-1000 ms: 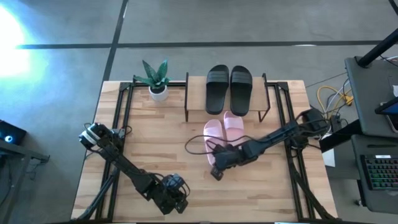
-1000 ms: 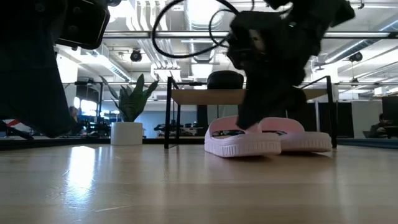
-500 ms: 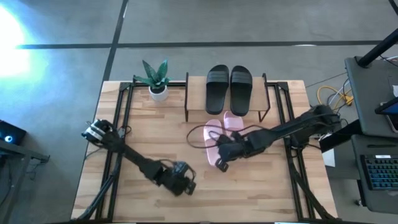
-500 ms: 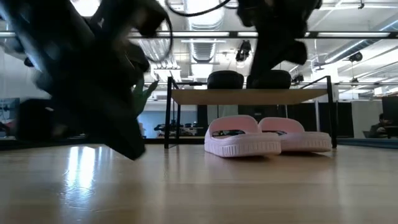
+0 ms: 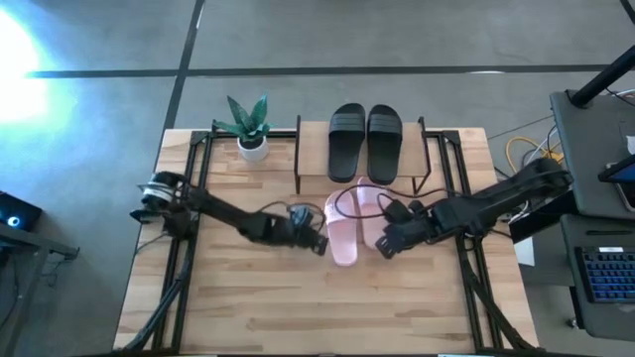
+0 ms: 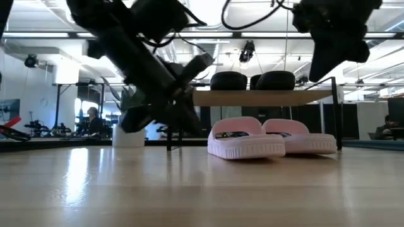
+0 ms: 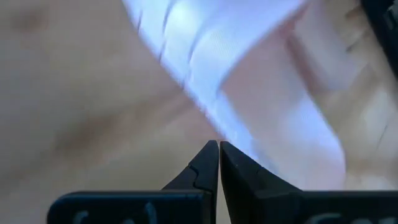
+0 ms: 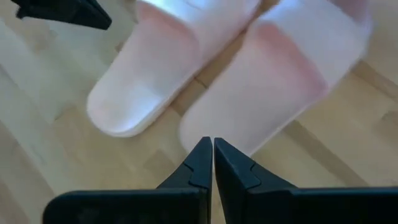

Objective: Pick and place slides into the shelf
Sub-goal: Adjust the pair of pink slippers under the shelf

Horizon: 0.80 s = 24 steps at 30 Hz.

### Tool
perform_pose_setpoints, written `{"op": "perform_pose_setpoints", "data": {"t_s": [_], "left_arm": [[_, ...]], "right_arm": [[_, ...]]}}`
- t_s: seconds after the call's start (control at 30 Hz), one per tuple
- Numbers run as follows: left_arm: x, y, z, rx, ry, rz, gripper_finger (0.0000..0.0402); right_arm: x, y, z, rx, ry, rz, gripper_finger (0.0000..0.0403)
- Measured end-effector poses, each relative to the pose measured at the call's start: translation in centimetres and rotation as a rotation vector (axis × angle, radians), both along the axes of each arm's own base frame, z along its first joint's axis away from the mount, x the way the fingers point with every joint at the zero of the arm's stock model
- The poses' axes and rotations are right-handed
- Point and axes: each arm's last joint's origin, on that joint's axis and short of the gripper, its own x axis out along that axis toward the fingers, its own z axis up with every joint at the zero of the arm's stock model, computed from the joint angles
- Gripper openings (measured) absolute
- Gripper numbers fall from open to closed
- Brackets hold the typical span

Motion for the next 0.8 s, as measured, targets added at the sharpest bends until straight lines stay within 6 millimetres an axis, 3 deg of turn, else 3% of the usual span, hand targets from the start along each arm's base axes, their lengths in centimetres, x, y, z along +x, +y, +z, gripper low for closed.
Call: {"op": "perform_pose_setpoints", "data": {"t_s": [0.2, 0.37, 0.57, 0.8], "left_arm": [[1.1, 3.4, 0.7, 0.094, 0.009, -0.015, 0.0002], [1.2, 5.0, 0.7, 0.11, 0.017, 0.014, 0.0002], [1.1, 5.2, 0.5, 0.101, 0.029, -0.015, 0.0002], [1.2, 4.1, 0.6, 0.114, 0.007, -0.086, 0.0002]], "right_arm": [[-1.2, -0.1, -0.6, -0.024, 0.005, 0.008, 0.0009], [-1.4, -0.1, -0.6, -0.049, 0.0, 0.013, 0.0009], [-1.4, -0.2, -0.6, -0.078, 0.001, 0.028, 0.0009], [-1.4, -0.2, -0.6, -0.101, 0.007, 0.052, 0.0009]]}}
